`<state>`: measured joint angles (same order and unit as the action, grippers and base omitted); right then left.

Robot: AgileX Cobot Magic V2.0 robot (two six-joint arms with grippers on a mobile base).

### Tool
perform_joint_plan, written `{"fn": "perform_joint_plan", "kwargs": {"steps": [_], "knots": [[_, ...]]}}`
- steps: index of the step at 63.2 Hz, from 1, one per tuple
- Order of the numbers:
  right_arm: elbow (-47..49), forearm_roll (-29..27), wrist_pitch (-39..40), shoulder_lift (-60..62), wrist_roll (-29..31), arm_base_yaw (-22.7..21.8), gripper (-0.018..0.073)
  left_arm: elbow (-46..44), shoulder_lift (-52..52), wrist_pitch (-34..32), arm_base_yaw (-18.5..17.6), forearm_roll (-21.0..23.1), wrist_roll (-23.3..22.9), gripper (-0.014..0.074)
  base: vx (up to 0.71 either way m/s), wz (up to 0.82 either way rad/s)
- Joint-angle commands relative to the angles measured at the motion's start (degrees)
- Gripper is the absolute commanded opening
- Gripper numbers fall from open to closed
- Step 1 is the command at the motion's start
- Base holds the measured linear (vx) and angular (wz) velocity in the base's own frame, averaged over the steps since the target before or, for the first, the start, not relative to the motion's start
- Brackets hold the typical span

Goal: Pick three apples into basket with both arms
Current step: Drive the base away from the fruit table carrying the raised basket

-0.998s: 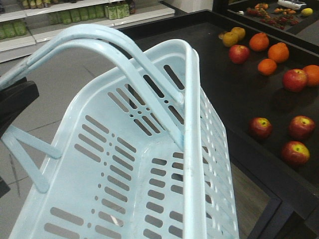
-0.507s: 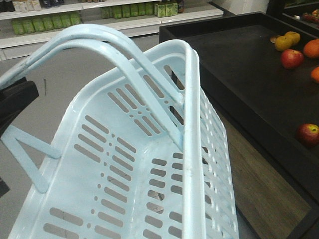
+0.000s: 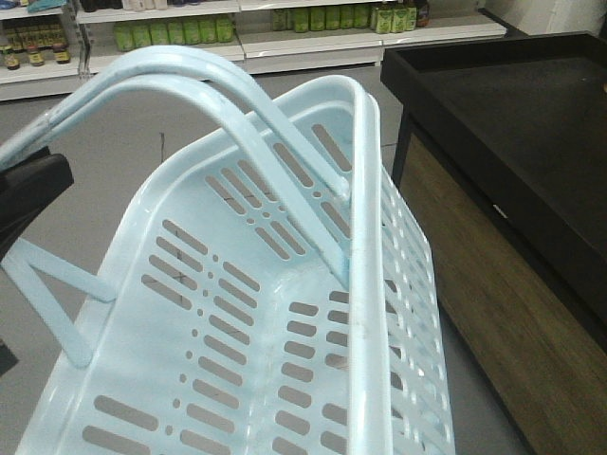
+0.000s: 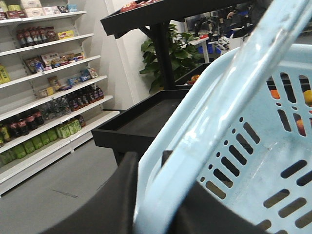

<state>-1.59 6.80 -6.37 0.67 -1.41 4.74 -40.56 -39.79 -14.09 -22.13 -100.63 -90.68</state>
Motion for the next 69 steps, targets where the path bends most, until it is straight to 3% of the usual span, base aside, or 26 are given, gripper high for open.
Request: {"fn": "perform_joint_plan", "kwargs": {"steps": [1,69], "knots": [[-0.79,0.50,4.09,0.69,0.41,-0.26,-0.0008,-1.66,0.07,1.74,-0.22,-1.10,-1.40,-0.0006,-0.06,0.27],[-0.79,0.50,4.09,0.69,0.41,-0.26,-0.0008,-1.66,0.07,1.74,-0.22,-1.10,-1.40,-0.0006,0.04,0.34]]}}
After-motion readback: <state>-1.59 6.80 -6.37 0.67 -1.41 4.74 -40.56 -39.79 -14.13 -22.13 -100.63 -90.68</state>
